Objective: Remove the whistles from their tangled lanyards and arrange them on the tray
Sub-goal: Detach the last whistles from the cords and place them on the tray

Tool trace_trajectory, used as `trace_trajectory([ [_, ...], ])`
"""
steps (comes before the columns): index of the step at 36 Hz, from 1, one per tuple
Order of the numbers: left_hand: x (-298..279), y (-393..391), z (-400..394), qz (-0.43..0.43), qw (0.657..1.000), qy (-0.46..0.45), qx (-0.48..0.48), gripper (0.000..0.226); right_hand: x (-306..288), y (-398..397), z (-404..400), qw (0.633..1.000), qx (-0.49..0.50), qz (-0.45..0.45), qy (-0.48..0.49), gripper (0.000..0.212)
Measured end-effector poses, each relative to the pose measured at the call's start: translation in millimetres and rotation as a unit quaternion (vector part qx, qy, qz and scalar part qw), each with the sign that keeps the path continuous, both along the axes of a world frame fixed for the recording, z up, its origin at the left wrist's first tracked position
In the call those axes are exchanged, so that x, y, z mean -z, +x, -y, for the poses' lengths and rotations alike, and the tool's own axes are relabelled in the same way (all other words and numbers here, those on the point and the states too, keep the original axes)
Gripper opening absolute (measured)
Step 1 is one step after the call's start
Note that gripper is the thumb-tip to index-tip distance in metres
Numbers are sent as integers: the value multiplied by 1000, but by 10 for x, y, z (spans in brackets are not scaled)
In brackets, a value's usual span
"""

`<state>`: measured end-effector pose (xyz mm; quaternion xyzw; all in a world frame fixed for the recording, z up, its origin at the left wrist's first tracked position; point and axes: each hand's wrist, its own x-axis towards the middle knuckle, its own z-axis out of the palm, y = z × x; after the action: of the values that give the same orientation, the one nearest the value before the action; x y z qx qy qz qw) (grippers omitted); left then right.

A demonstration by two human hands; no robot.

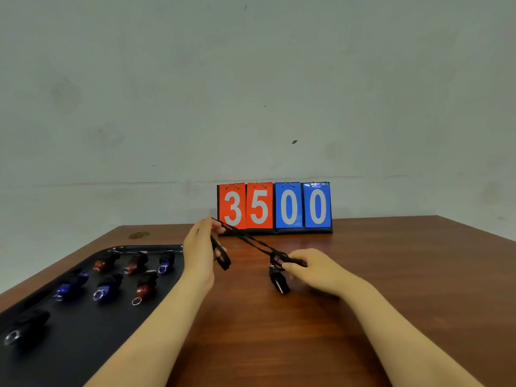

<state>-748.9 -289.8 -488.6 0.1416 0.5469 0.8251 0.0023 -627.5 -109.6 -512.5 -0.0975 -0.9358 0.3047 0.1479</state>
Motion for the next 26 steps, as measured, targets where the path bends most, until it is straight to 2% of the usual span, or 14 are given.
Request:
trace_trajectory([
  [2,30,-58,4,3,1000,-11,-23,24,-6,8,16,1000,2,-15,-24,21],
  [5,79,-129,11,18,998,-26,-54,26,-42,9,30,993,22,-65,-98,39],
  [9,133,-192,6,13,996,-34,-78,29,-81,6,-13,982,72,-130,-115,20],
  [12,166,-223,19,12,994,-35,-102,30,-78,0,-64,968,113,-165,-155,26],
  [14,180,-254,46,35,991,-24,-127,32,-69,-3,-107,951,143,-194,-194,33],
  [16,183,-295,84,80,987,5,-142,33,-68,-5,-159,927,174,-219,-249,30],
  [20,148,-304,117,153,980,59,-117,29,-74,6,-277,880,228,-233,-346,25],
  [23,129,-232,75,131,989,15,-63,25,-43,-13,-282,888,230,-210,-338,27],
  [26,124,-178,-2,80,992,-100,1,27,-3,-26,-226,938,205,-171,-222,30],
])
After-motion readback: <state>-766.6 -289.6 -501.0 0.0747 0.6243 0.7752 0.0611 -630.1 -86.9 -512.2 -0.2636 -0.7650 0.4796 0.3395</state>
